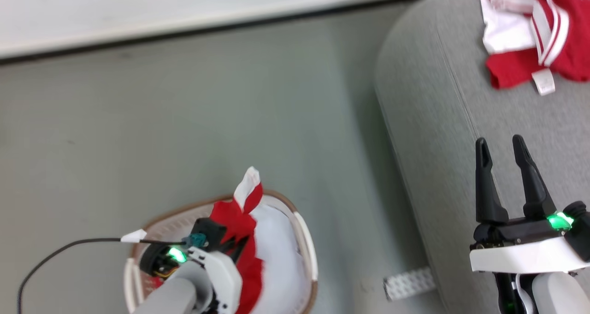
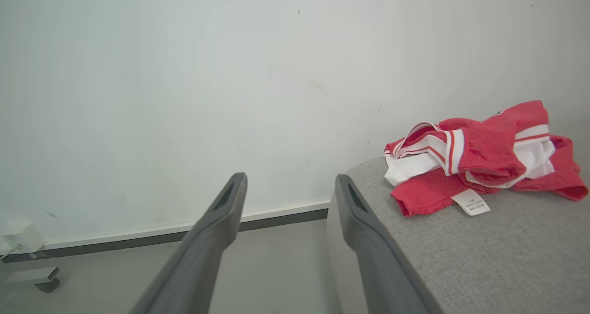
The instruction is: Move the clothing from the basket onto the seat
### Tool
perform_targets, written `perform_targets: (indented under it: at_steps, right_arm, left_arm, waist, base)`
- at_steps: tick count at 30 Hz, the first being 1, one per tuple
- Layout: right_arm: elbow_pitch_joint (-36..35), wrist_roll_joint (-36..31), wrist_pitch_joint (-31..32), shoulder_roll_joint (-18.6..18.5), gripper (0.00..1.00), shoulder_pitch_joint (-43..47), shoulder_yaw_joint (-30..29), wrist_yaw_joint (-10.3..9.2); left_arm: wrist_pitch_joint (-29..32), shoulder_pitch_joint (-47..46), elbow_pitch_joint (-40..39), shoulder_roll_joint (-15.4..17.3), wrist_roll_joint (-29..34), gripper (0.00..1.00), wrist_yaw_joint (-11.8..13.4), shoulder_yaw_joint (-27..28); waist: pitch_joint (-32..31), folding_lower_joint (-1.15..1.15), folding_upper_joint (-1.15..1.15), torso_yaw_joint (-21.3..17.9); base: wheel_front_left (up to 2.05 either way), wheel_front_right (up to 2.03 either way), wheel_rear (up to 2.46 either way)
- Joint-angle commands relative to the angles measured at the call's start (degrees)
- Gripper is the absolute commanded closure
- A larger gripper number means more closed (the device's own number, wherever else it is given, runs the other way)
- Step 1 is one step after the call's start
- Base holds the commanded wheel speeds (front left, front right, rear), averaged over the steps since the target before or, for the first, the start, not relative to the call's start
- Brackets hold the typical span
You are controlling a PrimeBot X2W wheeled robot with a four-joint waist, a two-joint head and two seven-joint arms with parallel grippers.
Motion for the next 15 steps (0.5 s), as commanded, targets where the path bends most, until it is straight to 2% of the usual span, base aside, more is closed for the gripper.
perform_targets:
  at_steps: [1,7,15]
  right_arm:
    - [0.3,-0.4,-0.2,-0.7,0.00,0.8,0.1,-0.15]
    - [1.3,0.6,-0.2,-1.9,0.00,3.0,0.3,-0.14]
    - [2.9,1.1,-0.2,-2.7,0.00,4.9,2.0,-0.15]
  left_arm:
    - [-0.5,1.1,-1.0,-0.3,-1.1,1.00,0.0,0.7]
    - [-0.8,2.6,-12.2,-0.2,-6.3,1.00,0.0,6.0]
    - [-0.8,2.9,-28.3,2.0,-5.4,1.00,1.7,11.8]
  waist:
    - [-7.2,0.01,0.00,5.7]
    - [-11.9,0.01,0.00,8.7]
    - [-16.1,0.01,0.00,9.0]
  base:
    - [0.00,0.00,0.00]
    - [0.00,0.00,0.00]
    - [0.00,0.00,0.00]
